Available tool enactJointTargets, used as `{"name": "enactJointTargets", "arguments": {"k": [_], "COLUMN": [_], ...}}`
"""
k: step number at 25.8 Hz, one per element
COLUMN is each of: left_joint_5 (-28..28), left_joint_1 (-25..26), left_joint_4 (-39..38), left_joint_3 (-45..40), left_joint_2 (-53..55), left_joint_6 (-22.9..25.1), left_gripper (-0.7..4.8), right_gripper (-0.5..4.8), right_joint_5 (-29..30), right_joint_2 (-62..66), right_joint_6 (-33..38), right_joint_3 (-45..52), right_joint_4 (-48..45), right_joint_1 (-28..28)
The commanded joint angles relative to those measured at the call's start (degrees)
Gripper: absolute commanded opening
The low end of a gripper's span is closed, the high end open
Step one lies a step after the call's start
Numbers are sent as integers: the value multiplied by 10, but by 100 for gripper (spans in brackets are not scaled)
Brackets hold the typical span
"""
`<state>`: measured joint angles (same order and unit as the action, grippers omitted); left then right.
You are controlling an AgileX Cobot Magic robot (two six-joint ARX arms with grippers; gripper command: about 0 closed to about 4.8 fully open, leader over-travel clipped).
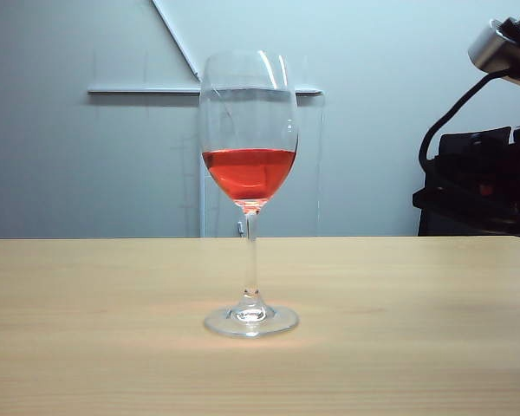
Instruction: Gently pick up the goblet, rotate it counterclockwise for two full turns (viewing from above), and then place it back on the table.
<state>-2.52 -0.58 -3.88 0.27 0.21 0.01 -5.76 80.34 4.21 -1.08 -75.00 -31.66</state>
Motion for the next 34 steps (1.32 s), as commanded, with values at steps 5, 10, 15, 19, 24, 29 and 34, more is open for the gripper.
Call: {"name": "enactJointTargets", "arguments": {"k": [5, 10, 15, 19, 24, 29, 34], "left_joint_5": [2, 2, 2, 2, 2, 2, 2], "left_joint_1": [-1, -1, -1, -1, -1, -1, -1], "left_joint_4": [5, 5, 5, 5, 5, 5, 5], "left_joint_3": [2, 2, 2, 2, 2, 2, 2], "left_joint_2": [1, 1, 1, 1, 1, 1, 1], "left_joint_6": [0, 0, 0, 0, 0, 0, 0], "left_gripper": [-5, -5, -5, -5, -5, -5, -5], "right_gripper": [-9, -8, -8, -8, -9, -8, -8], "right_joint_5": [-8, -6, -6, -6, -6, -7, -8], "right_joint_2": [-2, -2, -2, -2, -2, -14, -128], "right_joint_6": [3, 3, 3, 3, 3, 3, -152], "right_joint_3": [-1, -1, -1, -1, -1, -1, -1], "right_joint_4": [-15, -15, -15, -15, -15, -7, 106], "right_joint_1": [-1, -1, -1, -1, -1, -1, 4]}}
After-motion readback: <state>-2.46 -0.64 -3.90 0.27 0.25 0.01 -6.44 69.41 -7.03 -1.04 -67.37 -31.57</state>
